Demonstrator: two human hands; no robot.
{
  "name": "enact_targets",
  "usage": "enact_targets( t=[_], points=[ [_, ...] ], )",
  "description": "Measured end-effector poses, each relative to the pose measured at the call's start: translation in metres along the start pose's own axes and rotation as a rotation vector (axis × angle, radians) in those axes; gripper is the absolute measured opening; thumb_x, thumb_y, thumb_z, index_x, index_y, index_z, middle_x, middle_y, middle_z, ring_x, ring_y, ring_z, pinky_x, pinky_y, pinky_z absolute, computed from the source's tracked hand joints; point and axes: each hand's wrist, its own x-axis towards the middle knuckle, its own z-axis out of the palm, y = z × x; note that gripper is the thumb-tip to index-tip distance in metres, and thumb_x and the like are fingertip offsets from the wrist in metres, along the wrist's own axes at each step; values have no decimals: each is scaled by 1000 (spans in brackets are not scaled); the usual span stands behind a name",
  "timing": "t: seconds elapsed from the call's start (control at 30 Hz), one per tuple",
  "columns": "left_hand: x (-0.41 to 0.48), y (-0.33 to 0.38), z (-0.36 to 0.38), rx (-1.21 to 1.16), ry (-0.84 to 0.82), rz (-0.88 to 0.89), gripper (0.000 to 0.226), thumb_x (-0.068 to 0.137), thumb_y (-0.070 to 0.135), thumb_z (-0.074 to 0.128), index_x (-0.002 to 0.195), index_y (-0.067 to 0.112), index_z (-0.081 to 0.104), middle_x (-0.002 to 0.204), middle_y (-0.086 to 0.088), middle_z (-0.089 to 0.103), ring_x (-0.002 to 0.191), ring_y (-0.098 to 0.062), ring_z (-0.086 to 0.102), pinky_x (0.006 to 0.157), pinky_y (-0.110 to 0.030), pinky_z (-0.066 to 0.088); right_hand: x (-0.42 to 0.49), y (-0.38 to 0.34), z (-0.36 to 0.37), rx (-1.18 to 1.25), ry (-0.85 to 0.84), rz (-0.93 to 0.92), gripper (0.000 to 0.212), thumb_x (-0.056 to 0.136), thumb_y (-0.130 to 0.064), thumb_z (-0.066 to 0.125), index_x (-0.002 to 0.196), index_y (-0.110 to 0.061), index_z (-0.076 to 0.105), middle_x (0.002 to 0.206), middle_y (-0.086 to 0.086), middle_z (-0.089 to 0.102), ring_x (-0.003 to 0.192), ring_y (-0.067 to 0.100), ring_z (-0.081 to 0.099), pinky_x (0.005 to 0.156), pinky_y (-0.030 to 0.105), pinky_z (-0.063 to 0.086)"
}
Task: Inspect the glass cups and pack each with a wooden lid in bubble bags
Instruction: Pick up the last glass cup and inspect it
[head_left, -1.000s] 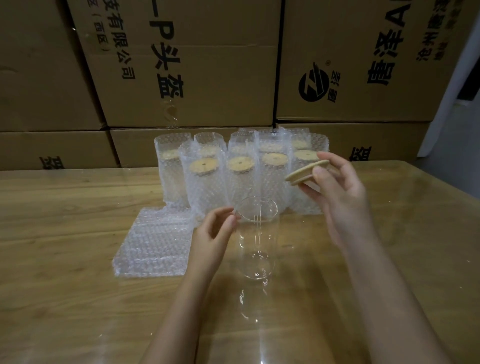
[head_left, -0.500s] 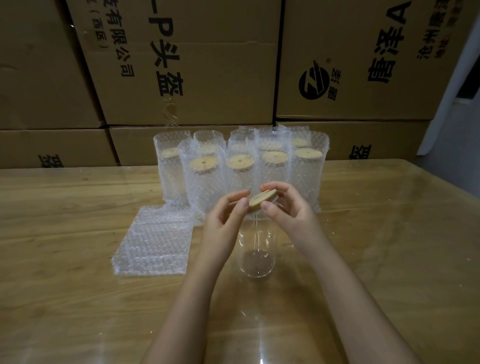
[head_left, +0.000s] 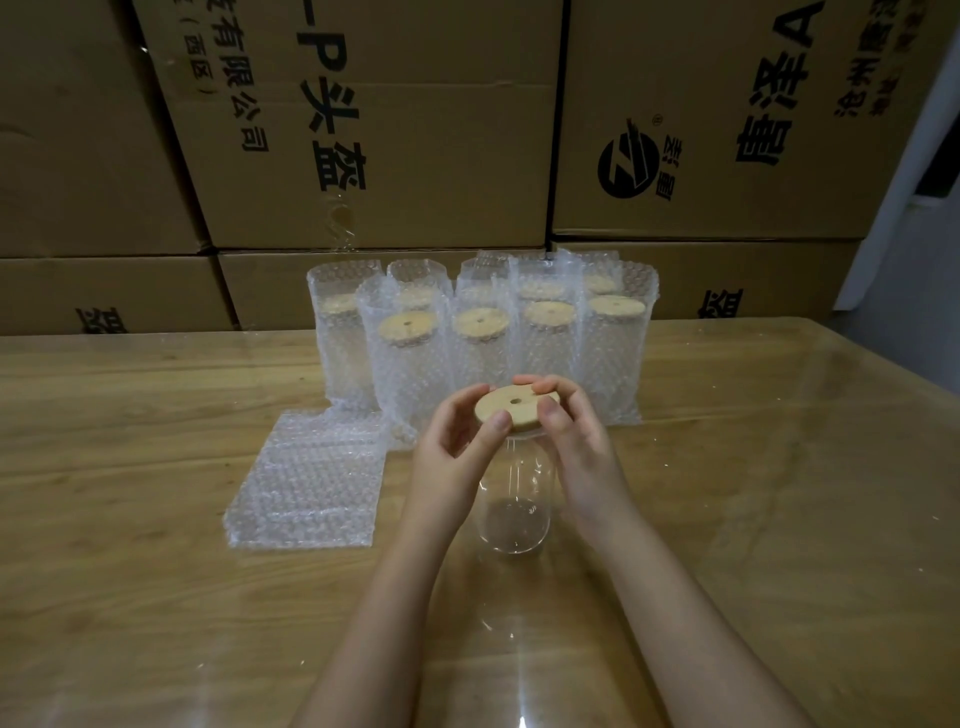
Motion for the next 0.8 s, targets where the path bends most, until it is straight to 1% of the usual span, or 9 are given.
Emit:
enact_targets(
  t=[0.1,0.2,0.37,0.47,0.53,0.57,0.63,0.73,0.8],
  points=[
    [-3,-1,1,1,22,-3,57,73,37,65,123,11,58,112,0,67,101,-2,64,79,-13,49,-2,6,4,20,25,-41,18,78,-44,63,93,-33,62,118,-8,64,112,18,61,91,31,49],
    [-4,-1,2,4,41,-14,44,82,22,65,123,7,58,114,-7,67,101,-8,64,79,-15,49,-4,12,6,25,46,-77,18,78,-39,62,93,-30,60,118,-9,64,111,12,61,84,21,49],
    [-8,5,7,65,71,-15,33,92,10,59,125,11,57,112,0,65,90,10,61,73,-6,46,-3,17,7,33,67,-103,21,81,-43,62,99,-33,60,122,-9,63,113,12,59,86,21,48],
    [-5,15,12,254,57,31,39,95,11,50,131,26,51,122,13,56,95,22,51,76,1,39,-8,35,5,-22,94,-42,48,79,-58,63,118,-31,56,123,-9,62,115,11,59,89,20,48],
    [-1,22,17,455,20,104,36,95,20,45,129,27,56,134,14,50,113,14,44,93,-6,38,-11,48,3,-97,42,43,58,82,-45,69,128,-16,50,130,8,58,119,19,56,96,30,47],
    [0,24,20,573,7,140,35,95,28,46,127,25,59,136,13,49,121,4,42,102,-18,38,-12,54,2,-171,-4,55,58,82,-35,71,129,-11,48,130,14,56,120,21,55,99,34,46],
    [2,23,27,789,16,200,41,91,45,55,124,22,62,133,9,52,126,-11,40,106,-35,36,-15,59,1,-326,-36,8,61,77,-27,74,129,-11,47,125,5,60,116,15,57,94,29,47],
    [7,19,35,855,95,221,53,83,55,62,123,20,63,126,6,55,121,-14,45,102,-31,38,-16,60,0,-394,-13,-18,70,69,-27,74,131,-24,41,124,-15,58,115,1,56,91,17,45],
    [12,15,35,786,119,231,46,83,48,66,119,19,66,122,7,58,118,-12,48,97,-25,39,-16,63,-2,-366,-25,4,76,69,-19,76,135,-24,38,129,-12,55,118,3,54,98,30,47]
  ],
)
